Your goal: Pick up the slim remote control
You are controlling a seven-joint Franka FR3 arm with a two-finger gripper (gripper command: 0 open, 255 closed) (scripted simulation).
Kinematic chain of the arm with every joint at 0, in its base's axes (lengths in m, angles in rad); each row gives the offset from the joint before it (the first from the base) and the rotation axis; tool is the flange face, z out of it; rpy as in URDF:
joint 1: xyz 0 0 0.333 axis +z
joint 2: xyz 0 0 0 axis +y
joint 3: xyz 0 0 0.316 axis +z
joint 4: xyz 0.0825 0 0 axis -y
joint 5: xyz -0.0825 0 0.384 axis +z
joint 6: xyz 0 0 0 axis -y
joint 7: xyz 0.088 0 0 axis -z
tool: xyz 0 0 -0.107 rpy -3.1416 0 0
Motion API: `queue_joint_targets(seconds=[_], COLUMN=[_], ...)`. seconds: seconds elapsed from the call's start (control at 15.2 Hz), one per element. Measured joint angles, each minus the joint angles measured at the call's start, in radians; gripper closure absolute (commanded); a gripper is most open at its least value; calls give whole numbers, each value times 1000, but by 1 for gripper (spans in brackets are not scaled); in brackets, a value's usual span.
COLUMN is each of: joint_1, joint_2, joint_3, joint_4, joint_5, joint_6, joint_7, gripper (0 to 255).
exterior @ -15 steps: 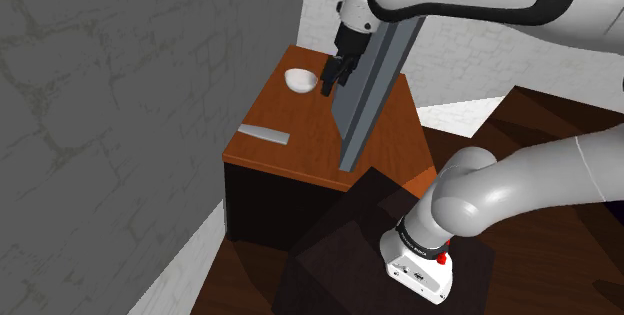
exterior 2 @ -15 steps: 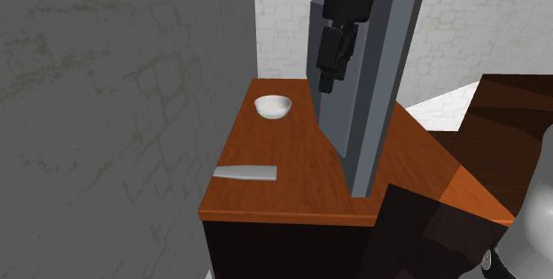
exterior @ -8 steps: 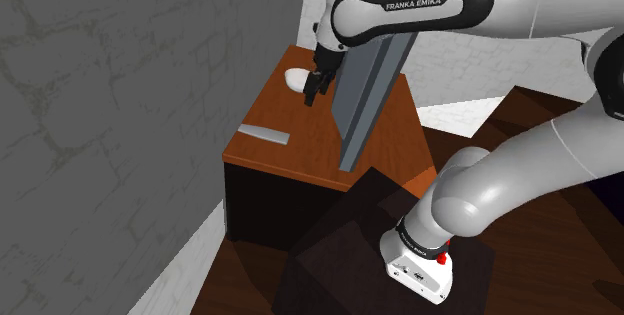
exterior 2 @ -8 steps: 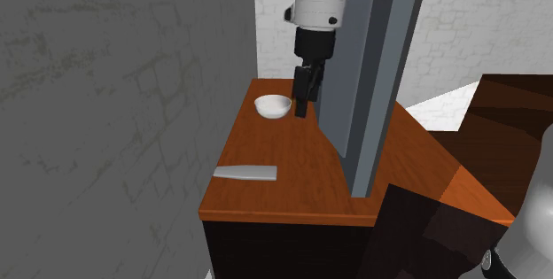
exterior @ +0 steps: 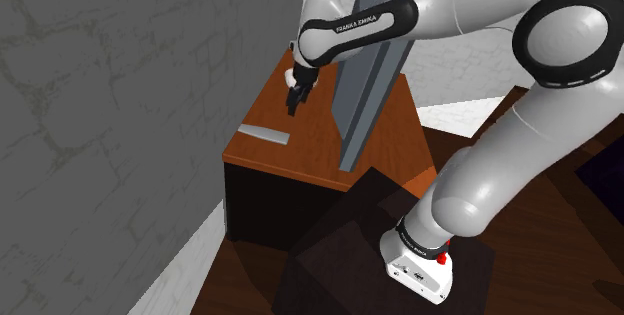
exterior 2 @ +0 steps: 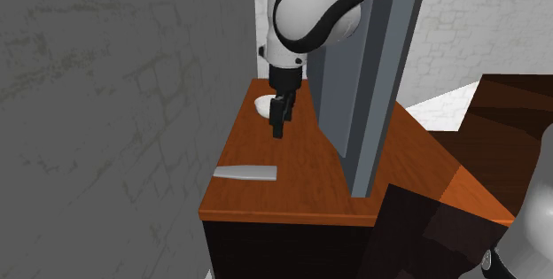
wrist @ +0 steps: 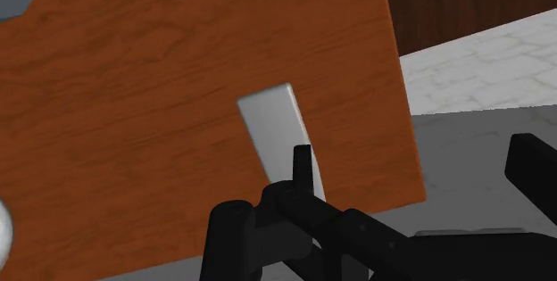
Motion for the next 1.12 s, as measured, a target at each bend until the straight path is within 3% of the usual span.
queue_joint_targets(seconds=[0.59, 1.12], joint_1=[-12, -29], joint_2=[351, 659], joint_3=[-2, 17], joint_4=[205, 466], joint_5=[12, 2], joint_6=[132, 169], joint_7=[-139, -229], gripper=[0, 0])
